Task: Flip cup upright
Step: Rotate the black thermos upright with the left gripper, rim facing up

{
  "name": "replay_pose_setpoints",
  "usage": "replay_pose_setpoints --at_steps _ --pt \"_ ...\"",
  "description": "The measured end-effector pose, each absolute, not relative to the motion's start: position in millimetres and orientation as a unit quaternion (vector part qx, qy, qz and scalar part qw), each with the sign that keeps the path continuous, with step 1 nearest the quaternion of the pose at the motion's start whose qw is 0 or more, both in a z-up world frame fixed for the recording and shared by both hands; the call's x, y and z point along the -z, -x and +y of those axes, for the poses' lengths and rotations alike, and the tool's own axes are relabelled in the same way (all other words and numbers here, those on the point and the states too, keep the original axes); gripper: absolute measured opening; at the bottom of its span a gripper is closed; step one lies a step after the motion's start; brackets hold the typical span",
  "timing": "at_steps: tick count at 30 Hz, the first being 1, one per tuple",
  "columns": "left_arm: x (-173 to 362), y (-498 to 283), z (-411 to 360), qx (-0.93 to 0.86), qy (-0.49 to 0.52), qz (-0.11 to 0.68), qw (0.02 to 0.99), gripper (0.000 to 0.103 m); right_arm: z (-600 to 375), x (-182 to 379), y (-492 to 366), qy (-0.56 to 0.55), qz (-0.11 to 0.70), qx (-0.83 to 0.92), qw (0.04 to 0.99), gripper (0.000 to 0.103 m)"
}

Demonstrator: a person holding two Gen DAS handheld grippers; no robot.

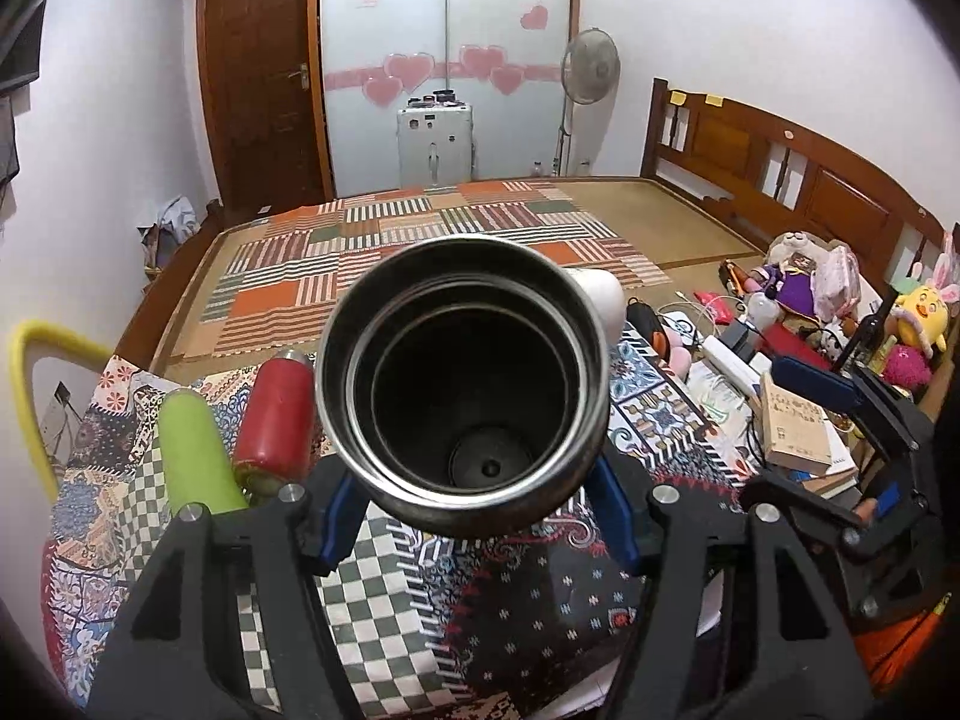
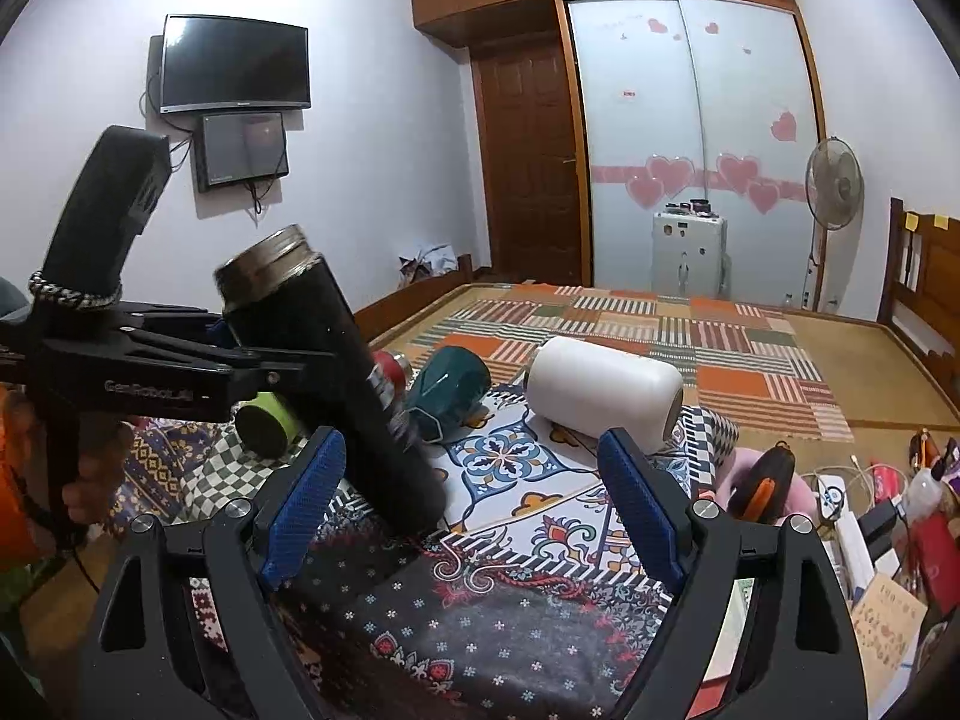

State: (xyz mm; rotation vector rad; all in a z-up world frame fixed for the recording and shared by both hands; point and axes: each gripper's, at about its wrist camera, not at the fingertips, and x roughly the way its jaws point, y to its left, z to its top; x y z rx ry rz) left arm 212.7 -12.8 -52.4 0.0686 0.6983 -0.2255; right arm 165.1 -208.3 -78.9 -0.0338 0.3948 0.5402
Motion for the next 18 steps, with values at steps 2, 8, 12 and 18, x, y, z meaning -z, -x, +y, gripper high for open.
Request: replay_pose_setpoints --at_steps 2,8,12,18 --pt "54 -217 -15 0.108 -0.038 0.339 0.934 0.064 -209 79 -167 0.016 0.194 -0.265 0.945 0.084" --pt "61 -223 -21 0.112 -0.047 0.336 0.934 0.064 -209 82 -169 0.016 0.196 -0.263 0.945 0.084" --pt "63 -223 -19 0.112 -0.047 0.334 0.935 0.064 -209 83 -170 0.014 0.199 -0.263 0.944 0.084" --pt "63 -219 -20 0.105 -0.051 0.331 0.937 0.066 -207 80 -169 0.009 0.197 -0.266 0.943 0.084"
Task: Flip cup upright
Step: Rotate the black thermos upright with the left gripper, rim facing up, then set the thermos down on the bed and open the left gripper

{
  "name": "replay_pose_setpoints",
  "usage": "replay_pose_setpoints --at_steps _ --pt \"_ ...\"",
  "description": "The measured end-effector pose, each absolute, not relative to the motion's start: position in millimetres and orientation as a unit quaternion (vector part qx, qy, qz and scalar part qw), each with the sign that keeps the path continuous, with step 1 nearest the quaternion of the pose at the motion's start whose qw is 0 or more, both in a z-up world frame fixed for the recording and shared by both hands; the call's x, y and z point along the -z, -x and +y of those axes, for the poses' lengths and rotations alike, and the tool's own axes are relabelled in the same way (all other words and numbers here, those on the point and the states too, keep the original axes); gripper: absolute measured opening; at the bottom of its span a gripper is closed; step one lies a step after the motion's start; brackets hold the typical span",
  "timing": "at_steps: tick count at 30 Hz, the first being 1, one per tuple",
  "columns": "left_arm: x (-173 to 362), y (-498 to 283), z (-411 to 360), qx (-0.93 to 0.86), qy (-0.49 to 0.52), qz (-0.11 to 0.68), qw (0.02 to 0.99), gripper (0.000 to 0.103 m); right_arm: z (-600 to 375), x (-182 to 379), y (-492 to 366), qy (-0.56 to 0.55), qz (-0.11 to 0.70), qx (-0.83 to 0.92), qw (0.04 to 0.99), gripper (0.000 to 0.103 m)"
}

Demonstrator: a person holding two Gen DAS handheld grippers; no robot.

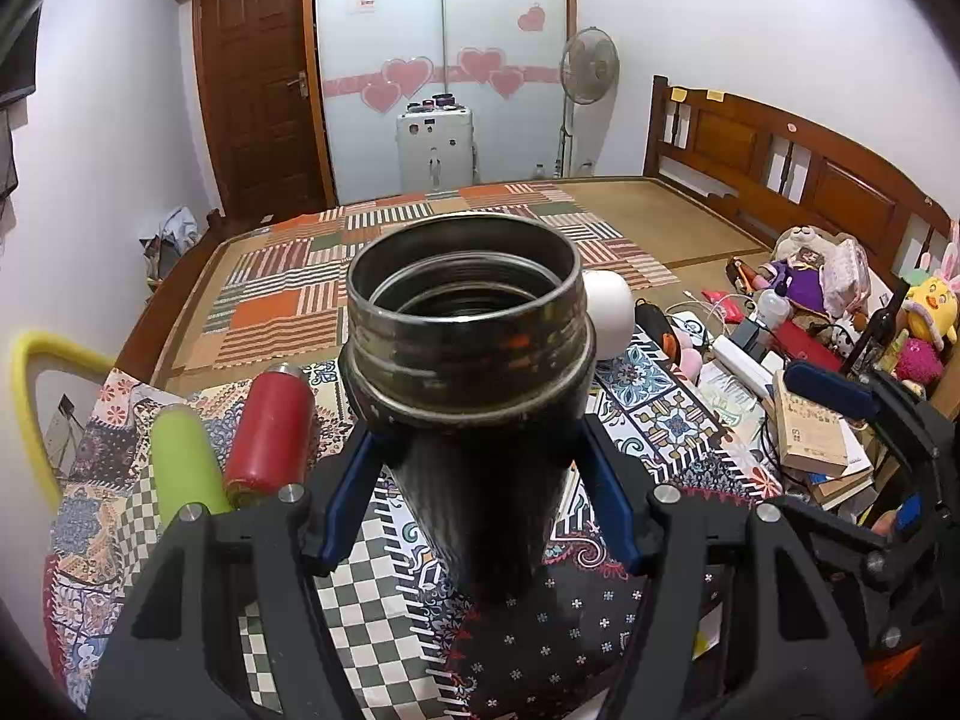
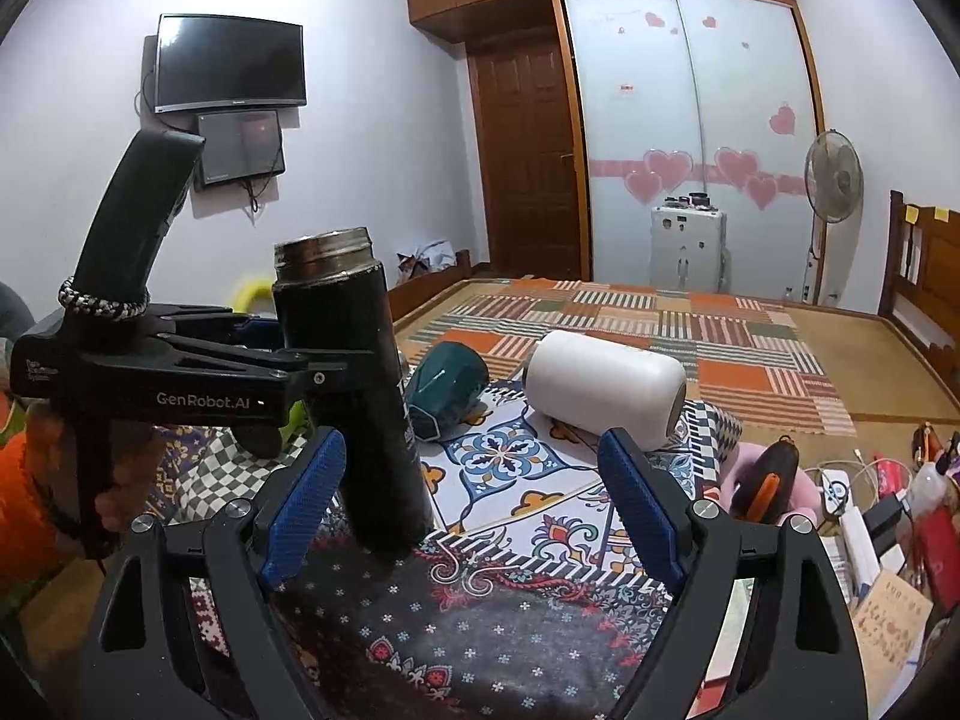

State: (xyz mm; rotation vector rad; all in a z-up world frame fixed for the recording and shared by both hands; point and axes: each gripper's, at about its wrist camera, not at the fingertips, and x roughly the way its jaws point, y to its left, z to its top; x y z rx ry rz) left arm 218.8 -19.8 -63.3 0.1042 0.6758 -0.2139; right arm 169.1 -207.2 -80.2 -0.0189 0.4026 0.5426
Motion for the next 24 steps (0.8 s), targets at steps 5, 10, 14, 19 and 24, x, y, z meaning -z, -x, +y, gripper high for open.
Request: replay_pose_setpoints --at_steps 5,10,14,19,24 --pt "58 -201 -21 0.095 -0.055 0.311 0.944 0.072 -205 72 -161 0.012 0.188 -0.264 0.946 0.084" --pt "42 -174 -15 0.086 -0.049 0.284 0.954 0.073 -206 58 -145 0.013 0.170 -0.254 0.952 0.084" --pt "24 -145 -6 0.090 -0.032 0.254 0.963 0.073 -206 42 -125 0.010 0.150 -0.248 0.957 0.084" --pt "-1 -98 5 0.076 -0.018 0.196 0.977 0.073 -203 22 -97 0.005 0.122 -0.243 0.962 0.084" --pt "-21 -47 9 0.051 -0.019 0.125 0.991 0.073 -194 6 -68 0.005 0.093 -0.235 0.967 0.084"
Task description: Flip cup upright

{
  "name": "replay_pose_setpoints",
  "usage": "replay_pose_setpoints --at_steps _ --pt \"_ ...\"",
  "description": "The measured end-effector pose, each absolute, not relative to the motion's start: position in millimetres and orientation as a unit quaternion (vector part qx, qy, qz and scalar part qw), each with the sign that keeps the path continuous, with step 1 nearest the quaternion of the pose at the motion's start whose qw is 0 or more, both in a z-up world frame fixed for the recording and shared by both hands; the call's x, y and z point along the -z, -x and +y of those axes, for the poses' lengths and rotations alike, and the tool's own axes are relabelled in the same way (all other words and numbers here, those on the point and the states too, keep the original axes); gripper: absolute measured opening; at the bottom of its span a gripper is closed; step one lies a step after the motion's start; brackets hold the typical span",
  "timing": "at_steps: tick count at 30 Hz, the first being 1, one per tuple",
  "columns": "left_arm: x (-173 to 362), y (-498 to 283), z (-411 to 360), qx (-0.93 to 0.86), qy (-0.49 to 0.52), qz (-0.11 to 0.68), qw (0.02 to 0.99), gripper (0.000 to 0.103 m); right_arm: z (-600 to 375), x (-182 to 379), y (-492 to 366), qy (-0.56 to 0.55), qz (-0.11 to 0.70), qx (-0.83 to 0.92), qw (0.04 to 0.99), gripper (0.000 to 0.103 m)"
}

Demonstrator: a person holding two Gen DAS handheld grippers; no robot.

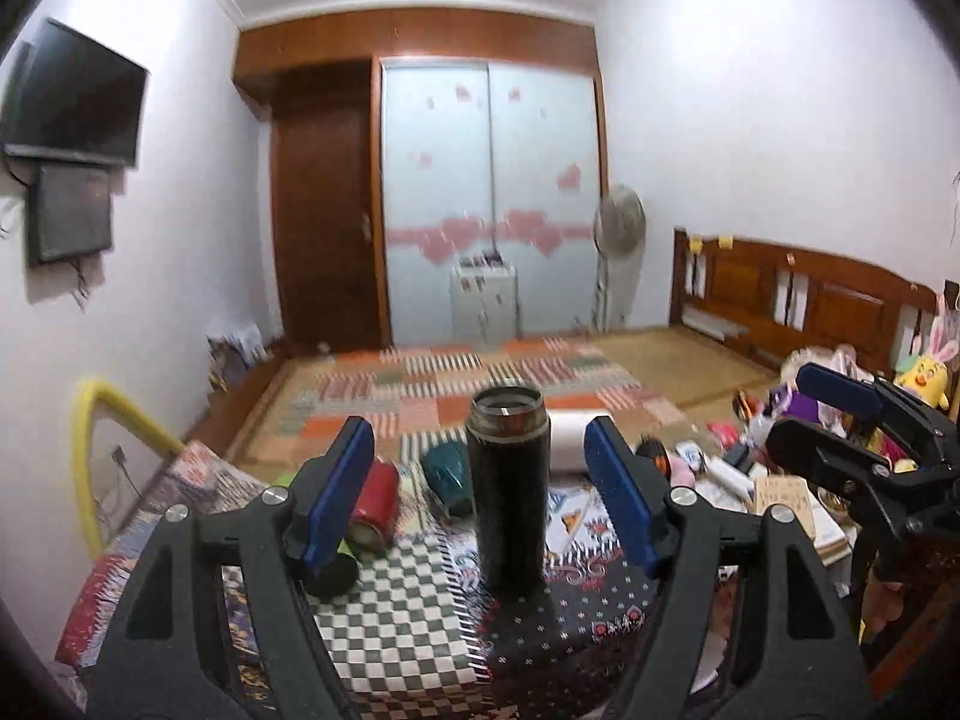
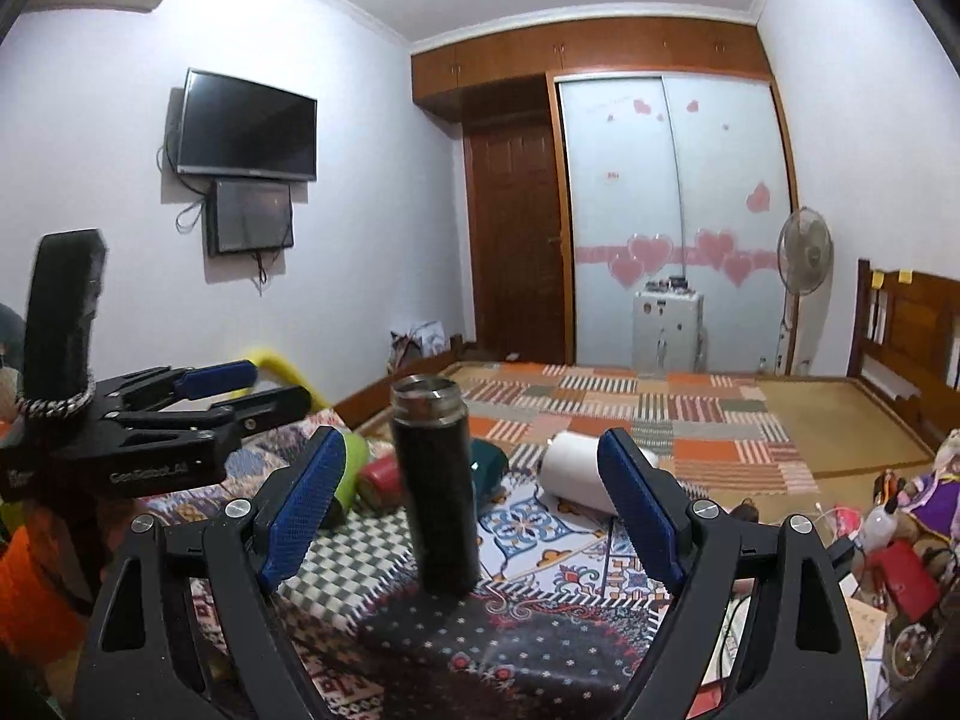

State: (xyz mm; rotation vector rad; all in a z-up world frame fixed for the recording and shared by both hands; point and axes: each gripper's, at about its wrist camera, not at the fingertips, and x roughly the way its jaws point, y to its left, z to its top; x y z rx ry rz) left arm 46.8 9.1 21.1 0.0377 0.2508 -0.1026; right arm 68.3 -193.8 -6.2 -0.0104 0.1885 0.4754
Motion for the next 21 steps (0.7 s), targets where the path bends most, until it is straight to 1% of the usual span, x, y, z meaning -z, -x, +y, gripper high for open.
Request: replay_pose_setpoints --at_steps 5,7,9,10,12,13,14,18,21 --pt "-33 -5 11 0.031 -0.013 0.067 0.997 0.073 -185 -7 -39 0.006 0.054 -0.221 0.974 0.084" --pt "-36 6 10 0.024 -0.011 0.054 0.998 0.076 -183 -11 -32 0.003 0.041 -0.216 0.976 0.085" --pt "-35 14 7 0.018 -0.011 0.042 0.999 0.084 -183 -12 -26 -0.003 0.034 -0.214 0.976 0.087" --pt "-35 19 6 0.016 -0.012 0.036 0.999 0.085 -183 -12 -24 -0.005 0.031 -0.214 0.976 0.089" --pt "-34 25 5 0.009 -0.013 0.027 1.000 0.094 -182 -12 -20 -0.008 0.025 -0.209 0.977 0.096" --pt "-34 27 5 0.008 -0.013 0.024 1.000 0.097 -182 -12 -18 -0.008 0.021 -0.204 0.979 0.098" --pt "-33 30 5 0.007 -0.011 0.021 1.000 0.100 -182 -11 -15 -0.006 0.019 -0.199 0.980 0.103" --pt "-33 35 4 0.008 -0.012 0.015 1.000 0.103 -181 -8 -13 -0.005 0.017 -0.189 0.982 0.103" --pt "-32 36 3 0.009 -0.010 0.016 1.000 0.103 -182 -5 -14 -0.010 0.022 -0.191 0.981 0.103"
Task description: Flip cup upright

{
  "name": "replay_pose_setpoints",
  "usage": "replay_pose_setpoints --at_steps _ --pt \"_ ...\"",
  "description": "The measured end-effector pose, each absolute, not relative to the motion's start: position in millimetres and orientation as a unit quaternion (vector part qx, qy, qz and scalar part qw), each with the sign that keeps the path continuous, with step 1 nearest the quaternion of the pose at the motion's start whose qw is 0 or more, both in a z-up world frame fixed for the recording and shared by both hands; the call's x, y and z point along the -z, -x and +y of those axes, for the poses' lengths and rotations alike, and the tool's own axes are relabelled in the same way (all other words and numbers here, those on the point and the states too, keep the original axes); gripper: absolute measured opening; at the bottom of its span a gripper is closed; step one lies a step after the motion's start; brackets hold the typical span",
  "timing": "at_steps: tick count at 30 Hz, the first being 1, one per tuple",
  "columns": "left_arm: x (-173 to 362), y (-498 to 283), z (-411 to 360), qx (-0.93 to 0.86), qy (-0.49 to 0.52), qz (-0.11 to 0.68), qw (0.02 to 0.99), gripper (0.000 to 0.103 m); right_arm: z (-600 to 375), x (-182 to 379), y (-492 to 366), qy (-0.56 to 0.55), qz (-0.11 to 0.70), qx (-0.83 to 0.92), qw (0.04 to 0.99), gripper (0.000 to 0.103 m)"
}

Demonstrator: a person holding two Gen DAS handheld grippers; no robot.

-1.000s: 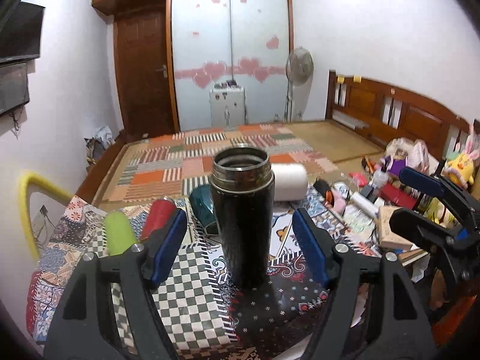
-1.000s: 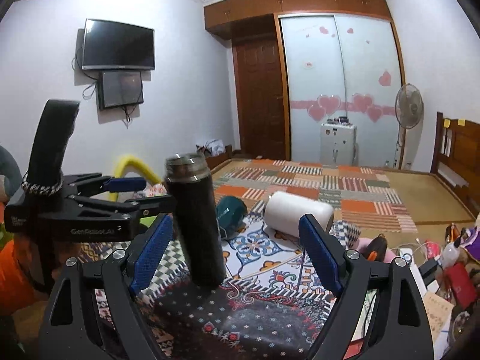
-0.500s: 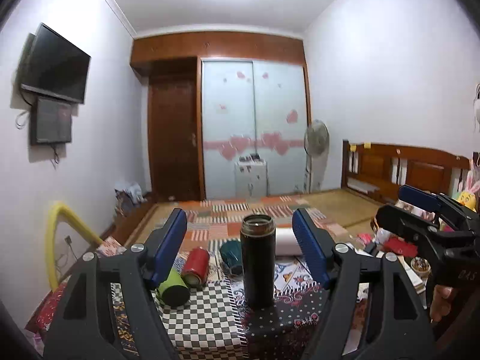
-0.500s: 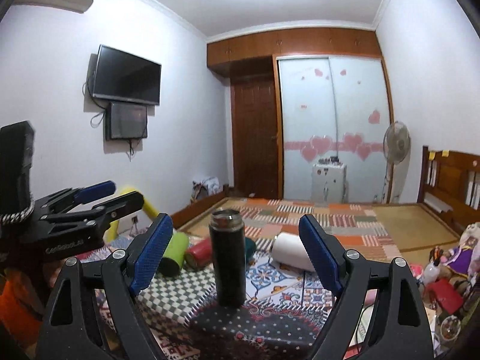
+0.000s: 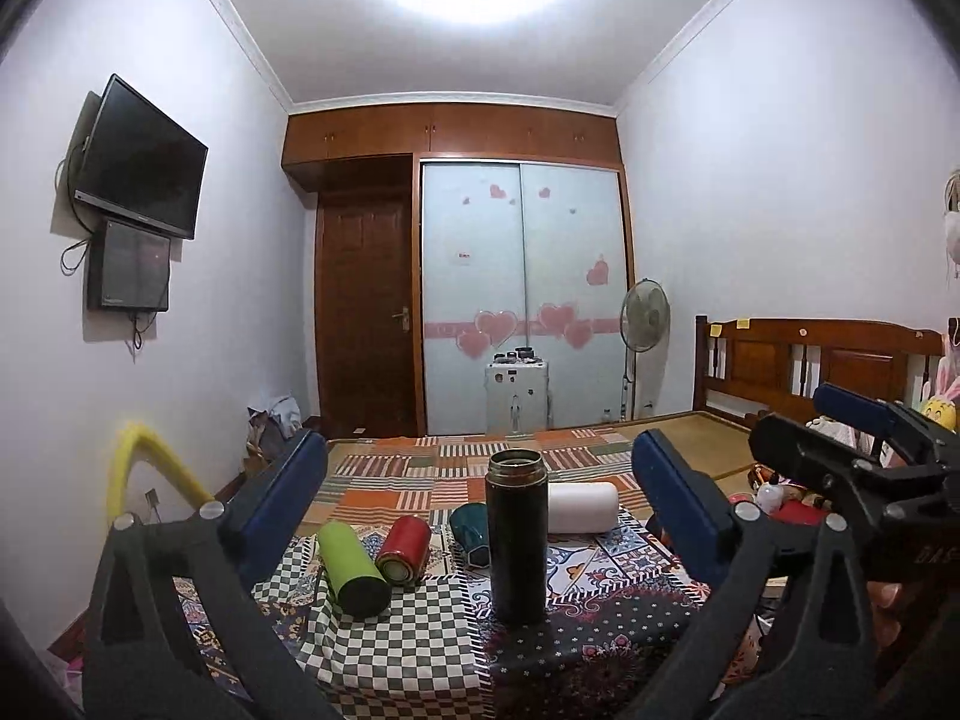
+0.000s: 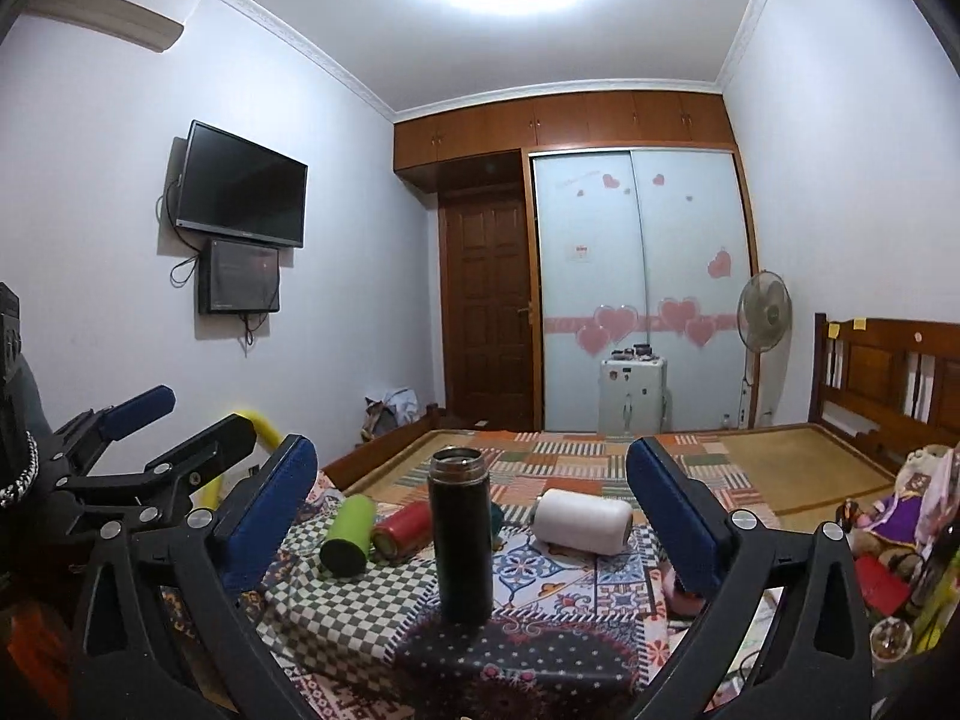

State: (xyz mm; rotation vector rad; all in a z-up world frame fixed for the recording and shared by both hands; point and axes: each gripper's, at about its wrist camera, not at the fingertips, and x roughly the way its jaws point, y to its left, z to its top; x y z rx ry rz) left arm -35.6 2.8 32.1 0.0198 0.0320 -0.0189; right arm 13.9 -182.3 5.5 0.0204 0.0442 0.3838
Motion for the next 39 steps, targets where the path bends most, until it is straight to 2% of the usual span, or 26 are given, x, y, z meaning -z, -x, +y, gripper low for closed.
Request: replay_pose_setpoints --at_steps 39 --pt "-24 28 1 0.009 -0.004 0.036 0.999 0.103 -185 -1 -7 -0.012 0.028 -0.185 0.982 0.103"
